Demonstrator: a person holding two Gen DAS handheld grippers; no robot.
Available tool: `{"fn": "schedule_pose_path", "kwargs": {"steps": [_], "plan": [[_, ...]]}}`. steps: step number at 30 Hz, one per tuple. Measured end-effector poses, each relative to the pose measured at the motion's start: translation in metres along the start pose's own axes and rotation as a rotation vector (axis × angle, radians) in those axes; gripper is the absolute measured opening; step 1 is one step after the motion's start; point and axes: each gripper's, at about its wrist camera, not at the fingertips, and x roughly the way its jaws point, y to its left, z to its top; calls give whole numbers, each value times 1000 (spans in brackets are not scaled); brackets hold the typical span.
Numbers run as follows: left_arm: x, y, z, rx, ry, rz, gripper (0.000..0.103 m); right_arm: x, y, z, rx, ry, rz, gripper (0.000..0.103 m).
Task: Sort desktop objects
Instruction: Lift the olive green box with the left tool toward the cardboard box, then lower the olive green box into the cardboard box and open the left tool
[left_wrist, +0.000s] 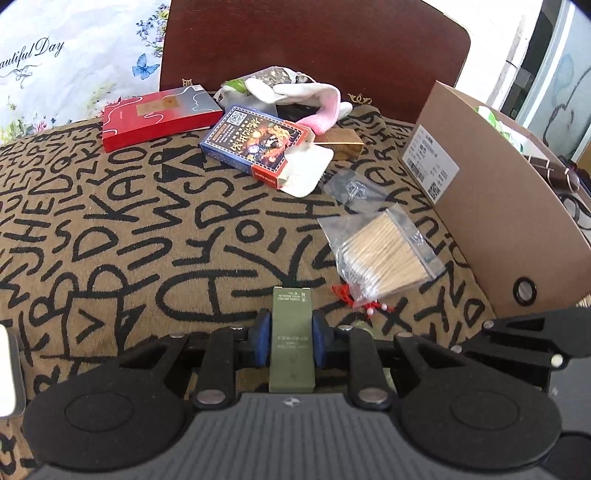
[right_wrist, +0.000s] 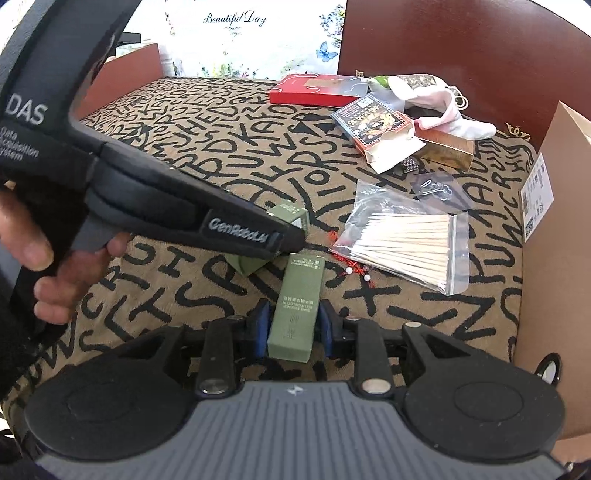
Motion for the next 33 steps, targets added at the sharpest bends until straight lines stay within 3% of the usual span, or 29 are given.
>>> {"fn": "schedule_pose_path", "kwargs": {"steps": [9, 17, 25, 33], "plan": [[-23, -11, -14, 2, 2, -26, 23, -25, 0, -8, 31, -41, -1, 22], [-62, -42, -5, 32, -91, -73, 23, -79, -6, -6, 43, -172, -37, 22], [-93, -94, 16, 103, -192, -156, 23, -138, -25, -10, 53, -302, -121, 22], [-99, -151, 41, 165, -241, -254, 23, -185, -61, -23, 97, -390, -248, 22]]}}
